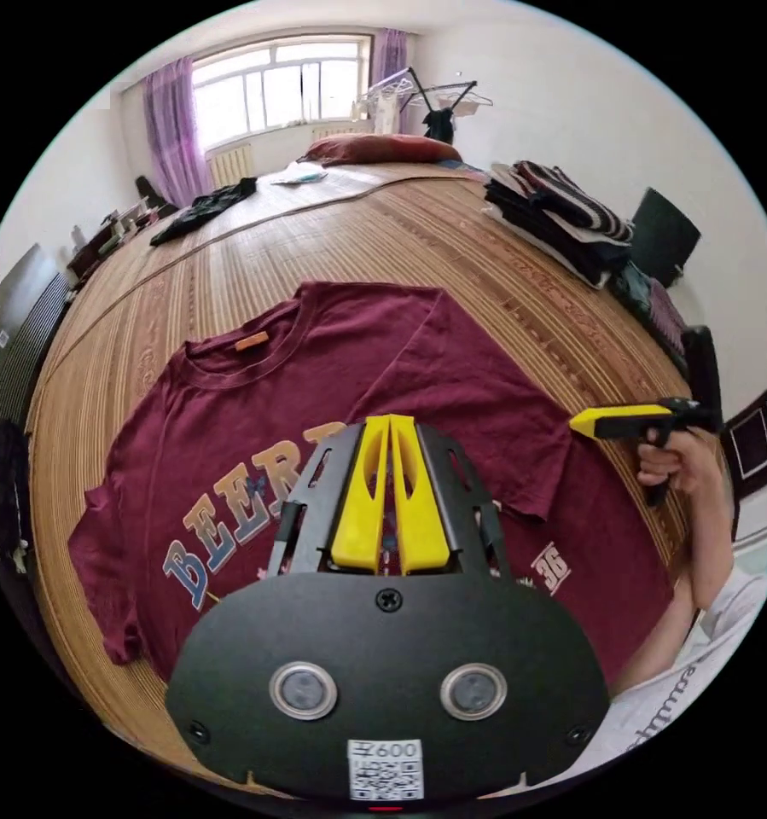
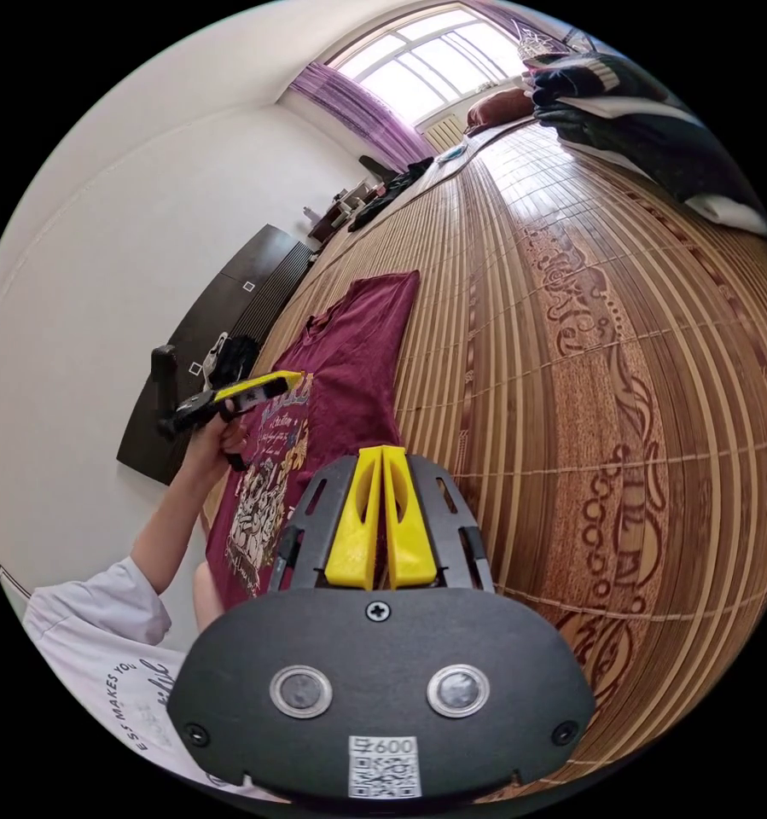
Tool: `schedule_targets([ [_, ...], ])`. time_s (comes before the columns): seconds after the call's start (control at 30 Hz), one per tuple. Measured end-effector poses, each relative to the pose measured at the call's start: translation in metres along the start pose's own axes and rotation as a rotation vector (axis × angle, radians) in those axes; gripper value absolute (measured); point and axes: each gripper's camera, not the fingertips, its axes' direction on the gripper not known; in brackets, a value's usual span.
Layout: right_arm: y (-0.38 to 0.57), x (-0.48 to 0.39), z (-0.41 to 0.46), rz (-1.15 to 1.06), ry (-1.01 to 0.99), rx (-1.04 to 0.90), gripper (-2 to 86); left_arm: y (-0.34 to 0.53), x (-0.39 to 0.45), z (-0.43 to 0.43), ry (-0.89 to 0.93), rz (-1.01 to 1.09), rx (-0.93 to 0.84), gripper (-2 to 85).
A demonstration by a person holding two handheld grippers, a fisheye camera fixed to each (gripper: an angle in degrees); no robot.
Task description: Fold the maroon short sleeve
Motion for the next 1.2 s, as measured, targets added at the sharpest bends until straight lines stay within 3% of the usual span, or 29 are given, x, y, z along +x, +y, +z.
schedule_targets([
  [0.1,-0.001,-0.001,-0.002,0.0,0.0,0.0,-0.9,0.001,0.058,-0.011,0.152,0.226,-0.061,0.2],
  [0.2,-0.002,-0.002,-0.003,0.001,0.001,0.002,-0.8,0.004,0.082,-0.012,0.294,0.278,-0.132,0.4],
  [0.27,-0.002,-0.002,-0.005,0.003,-0.002,0.002,-0.8,0.004,0.083,-0.009,0.215,0.314,-0.17,0.5],
  [0.33,-0.003,-0.002,-0.006,0.007,-0.007,0.003,-0.9,0.001,0.075,-0.018,0.233,0.319,-0.149,0.5],
  [0.43,-0.003,-0.003,-0.008,0.01,-0.009,0.006,-0.9,-0.023,0.049,-0.022,0.361,0.329,-0.299,0.4],
  [0.57,-0.005,-0.004,-0.009,0.012,-0.013,0.005,-0.9,-0.054,0.014,-0.057,0.37,0.256,-0.154,0.2],
  [0.67,-0.006,-0.004,-0.011,0.013,-0.014,0.004,-0.9,-0.069,0.009,-0.05,0.427,0.229,-0.231,0.2],
  [0.73,-0.007,-0.007,-0.011,0.006,-0.005,-0.001,-0.8,-0.065,0.019,-0.041,0.378,0.256,-0.321,0.2],
  [0.93,-0.008,-0.008,-0.014,0.009,-0.008,0.001,-0.8,-0.077,0.033,-0.084,0.272,0.284,-0.232,0.3],
  [1.13,-0.01,-0.01,-0.016,0.01,-0.006,0.003,-0.9,-0.096,0.054,-0.099,0.155,0.409,-0.306,0.3],
  [1.2,-0.011,-0.01,-0.017,0.012,-0.009,0.001,-0.8,-0.121,0.04,-0.123,0.09,0.306,-0.185,0.2],
])
